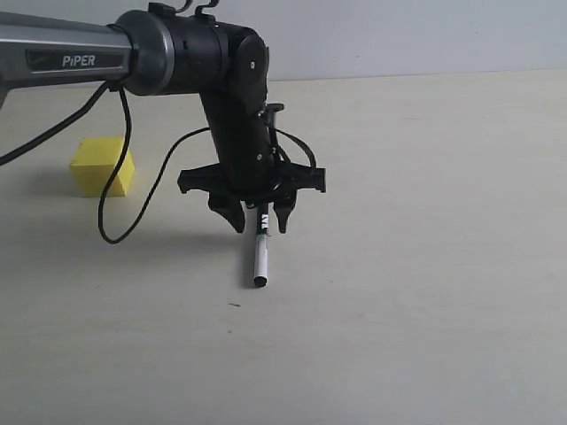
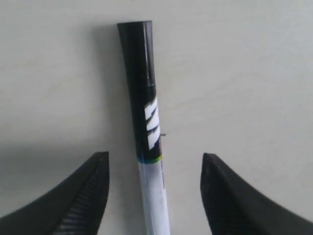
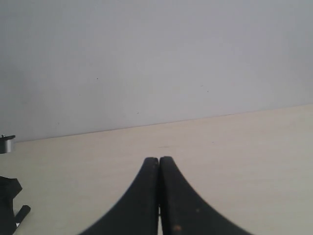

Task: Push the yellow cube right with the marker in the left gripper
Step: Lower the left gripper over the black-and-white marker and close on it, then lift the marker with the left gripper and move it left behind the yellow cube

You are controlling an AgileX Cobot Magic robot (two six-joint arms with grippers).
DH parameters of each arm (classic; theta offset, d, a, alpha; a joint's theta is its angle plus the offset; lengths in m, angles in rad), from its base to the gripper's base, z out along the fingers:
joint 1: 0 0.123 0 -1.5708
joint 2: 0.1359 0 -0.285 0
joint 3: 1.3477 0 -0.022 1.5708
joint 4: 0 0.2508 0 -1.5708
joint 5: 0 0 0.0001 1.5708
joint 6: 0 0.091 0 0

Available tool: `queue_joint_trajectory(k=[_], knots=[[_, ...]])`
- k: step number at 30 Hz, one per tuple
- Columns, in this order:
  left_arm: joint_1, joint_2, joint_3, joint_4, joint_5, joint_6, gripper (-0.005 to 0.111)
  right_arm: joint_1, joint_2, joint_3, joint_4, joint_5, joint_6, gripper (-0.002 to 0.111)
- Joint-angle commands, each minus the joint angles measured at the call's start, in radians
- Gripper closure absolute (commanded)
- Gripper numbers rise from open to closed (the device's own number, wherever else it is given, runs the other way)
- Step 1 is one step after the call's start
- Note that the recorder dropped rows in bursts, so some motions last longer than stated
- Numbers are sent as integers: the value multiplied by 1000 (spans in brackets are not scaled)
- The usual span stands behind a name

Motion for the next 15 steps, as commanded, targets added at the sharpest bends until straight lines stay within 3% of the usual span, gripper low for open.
queue_joint_trajectory(k=[1,15], knots=[[-5,15,-5,3,-13,-5,52,-3,-6,4,-1,-3,-4,108],[-5,51,-5,-2,-11,-3,52,-3,-6,4,-1,-3,-4,108]])
